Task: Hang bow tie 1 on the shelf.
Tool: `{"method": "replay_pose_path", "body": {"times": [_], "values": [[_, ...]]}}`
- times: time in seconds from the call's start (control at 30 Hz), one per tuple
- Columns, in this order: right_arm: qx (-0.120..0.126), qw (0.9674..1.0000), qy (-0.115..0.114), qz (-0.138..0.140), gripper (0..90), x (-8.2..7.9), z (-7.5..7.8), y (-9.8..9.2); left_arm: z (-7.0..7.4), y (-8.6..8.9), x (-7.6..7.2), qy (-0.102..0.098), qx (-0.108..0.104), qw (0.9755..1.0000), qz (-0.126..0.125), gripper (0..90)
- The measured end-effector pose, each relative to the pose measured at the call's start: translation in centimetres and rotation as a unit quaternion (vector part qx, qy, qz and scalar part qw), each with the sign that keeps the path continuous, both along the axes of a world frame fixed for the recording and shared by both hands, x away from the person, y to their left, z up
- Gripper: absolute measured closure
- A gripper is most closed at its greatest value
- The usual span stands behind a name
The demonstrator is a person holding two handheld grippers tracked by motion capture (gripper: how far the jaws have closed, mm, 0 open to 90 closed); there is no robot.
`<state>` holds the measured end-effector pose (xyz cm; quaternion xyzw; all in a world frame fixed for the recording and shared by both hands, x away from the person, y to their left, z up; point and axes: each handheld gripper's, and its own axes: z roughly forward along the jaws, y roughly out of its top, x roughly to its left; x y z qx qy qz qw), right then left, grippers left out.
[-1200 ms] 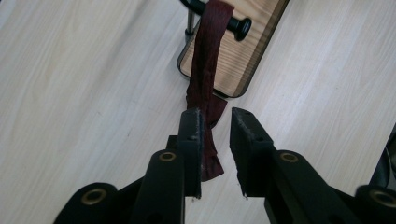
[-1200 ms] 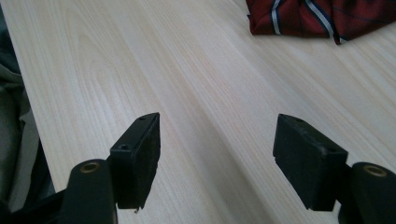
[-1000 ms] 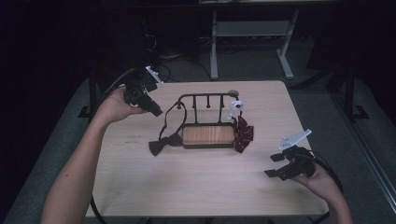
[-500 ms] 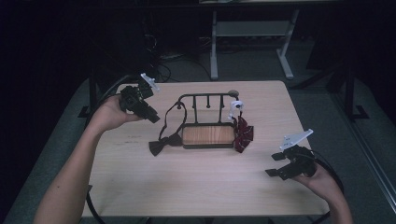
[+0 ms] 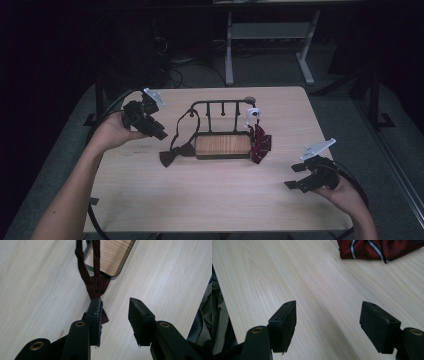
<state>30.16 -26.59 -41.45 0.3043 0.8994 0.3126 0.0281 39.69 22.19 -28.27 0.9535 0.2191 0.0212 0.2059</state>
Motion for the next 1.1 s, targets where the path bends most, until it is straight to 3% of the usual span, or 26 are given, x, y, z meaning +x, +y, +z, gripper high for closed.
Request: {"method": "replay_pose_path", "body": {"times": [1.1], "values": [[-0.001, 1.0000, 0.000, -0.008, 29.2, -0.1, 0.0, -0.4, -4.1, 1.4, -3.6, 0.006, -0.008, 0.9999, -0.006, 56.0]]}}
